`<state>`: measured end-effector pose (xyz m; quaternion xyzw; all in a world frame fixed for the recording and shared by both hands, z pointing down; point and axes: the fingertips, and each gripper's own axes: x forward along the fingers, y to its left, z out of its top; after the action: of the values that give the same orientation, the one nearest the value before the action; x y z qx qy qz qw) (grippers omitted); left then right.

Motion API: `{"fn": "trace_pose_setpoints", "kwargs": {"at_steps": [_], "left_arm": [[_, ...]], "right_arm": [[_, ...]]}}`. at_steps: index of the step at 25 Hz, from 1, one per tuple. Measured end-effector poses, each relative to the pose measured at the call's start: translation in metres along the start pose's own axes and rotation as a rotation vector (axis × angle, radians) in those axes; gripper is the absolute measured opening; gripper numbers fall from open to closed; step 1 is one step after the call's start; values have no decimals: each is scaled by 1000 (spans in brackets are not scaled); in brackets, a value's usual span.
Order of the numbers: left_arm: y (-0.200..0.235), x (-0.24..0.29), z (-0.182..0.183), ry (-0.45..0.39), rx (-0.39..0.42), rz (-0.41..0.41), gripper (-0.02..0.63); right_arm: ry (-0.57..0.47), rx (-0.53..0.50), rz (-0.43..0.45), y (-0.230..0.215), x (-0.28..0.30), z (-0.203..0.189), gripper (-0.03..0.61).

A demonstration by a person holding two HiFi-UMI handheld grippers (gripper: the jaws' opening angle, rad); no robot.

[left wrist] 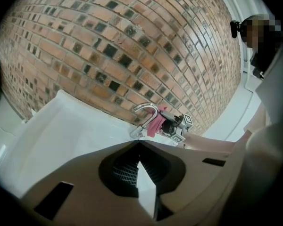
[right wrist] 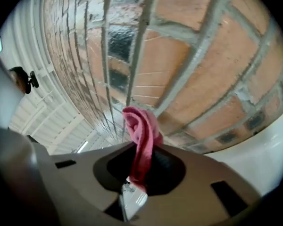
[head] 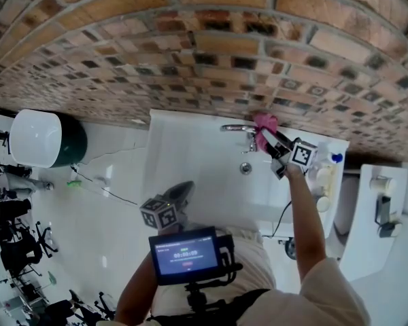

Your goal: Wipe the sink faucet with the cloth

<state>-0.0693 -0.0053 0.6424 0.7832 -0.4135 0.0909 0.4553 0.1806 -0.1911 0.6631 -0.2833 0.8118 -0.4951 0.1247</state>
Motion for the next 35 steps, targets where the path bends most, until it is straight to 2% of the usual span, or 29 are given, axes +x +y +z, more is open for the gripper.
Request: {"fn": "trace_pose_setpoints", "kwargs": {"at_steps": [3,8,11,15,22,30,35], "left_arm": [[-1,2,3,4,9,-16,-7],[5,-2,3,9,11,-26,-8],[11,-8,6,3,8,-29,-8],[22,-18,10,-3,4,-32,-8],[32,-26,12,7,10,-55,-8],[57,-43,17,12,1,-39,-8],[70,-50,21,12,-5,-35,-8]], "right_arm": [[37,-118,3,36,12,6,61],[160,-298,-74,79,47,-2,61],[224,-383,-178,89,70,-12,61],[265,-525,-362,97,92,-23,60],[263,-803,-594,99,122,-48,61],[262,-926,-740,83,146,-68,60],[294,-927,-759,71,160,-84,60]]}}
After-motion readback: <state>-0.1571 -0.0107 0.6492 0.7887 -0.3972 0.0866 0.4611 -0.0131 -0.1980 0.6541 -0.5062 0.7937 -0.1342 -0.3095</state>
